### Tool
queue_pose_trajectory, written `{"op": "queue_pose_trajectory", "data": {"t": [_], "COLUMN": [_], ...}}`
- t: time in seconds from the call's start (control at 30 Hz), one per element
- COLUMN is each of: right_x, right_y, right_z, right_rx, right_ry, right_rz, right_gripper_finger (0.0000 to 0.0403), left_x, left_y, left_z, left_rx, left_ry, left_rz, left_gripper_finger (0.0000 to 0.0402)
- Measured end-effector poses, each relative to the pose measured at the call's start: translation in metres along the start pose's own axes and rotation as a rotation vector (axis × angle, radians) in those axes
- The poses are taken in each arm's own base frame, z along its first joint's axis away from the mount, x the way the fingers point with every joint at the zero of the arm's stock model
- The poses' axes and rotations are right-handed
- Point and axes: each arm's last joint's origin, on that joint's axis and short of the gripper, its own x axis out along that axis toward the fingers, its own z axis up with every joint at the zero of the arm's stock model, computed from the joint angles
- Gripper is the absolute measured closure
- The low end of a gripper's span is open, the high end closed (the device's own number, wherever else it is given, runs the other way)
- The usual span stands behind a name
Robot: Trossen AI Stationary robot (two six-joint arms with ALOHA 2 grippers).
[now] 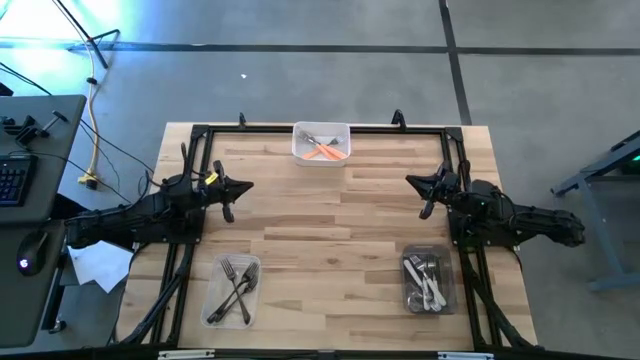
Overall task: Sort silverware by color (type)
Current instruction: Return to Home Position
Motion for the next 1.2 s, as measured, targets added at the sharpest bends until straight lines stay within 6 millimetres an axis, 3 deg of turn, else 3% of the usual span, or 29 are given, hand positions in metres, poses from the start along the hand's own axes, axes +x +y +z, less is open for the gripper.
{"op": "queue_pose_trajectory", "data": {"t": [0.43,1.2], "right_x": [0.0000,0.0000], "right_y": [0.0000,0.0000], "right_z": [-0.0001,-0.0001], "right_rx": [0.000,0.000], "right_ry": [0.000,0.000], "right_rz": [0.001,0.001], "right_gripper_finger": [0.0402,0.0402], "left_x": [0.0000,0.0000], "left_y": [-0.0001,-0.0001], "left_z": [0.0000,0.0000], "left_rx": [-0.087,-0.085], "left_ry": [0.000,0.000], "left_rz": [-0.001,-0.002], "left_gripper_finger": [0.0399,0.0398]}}
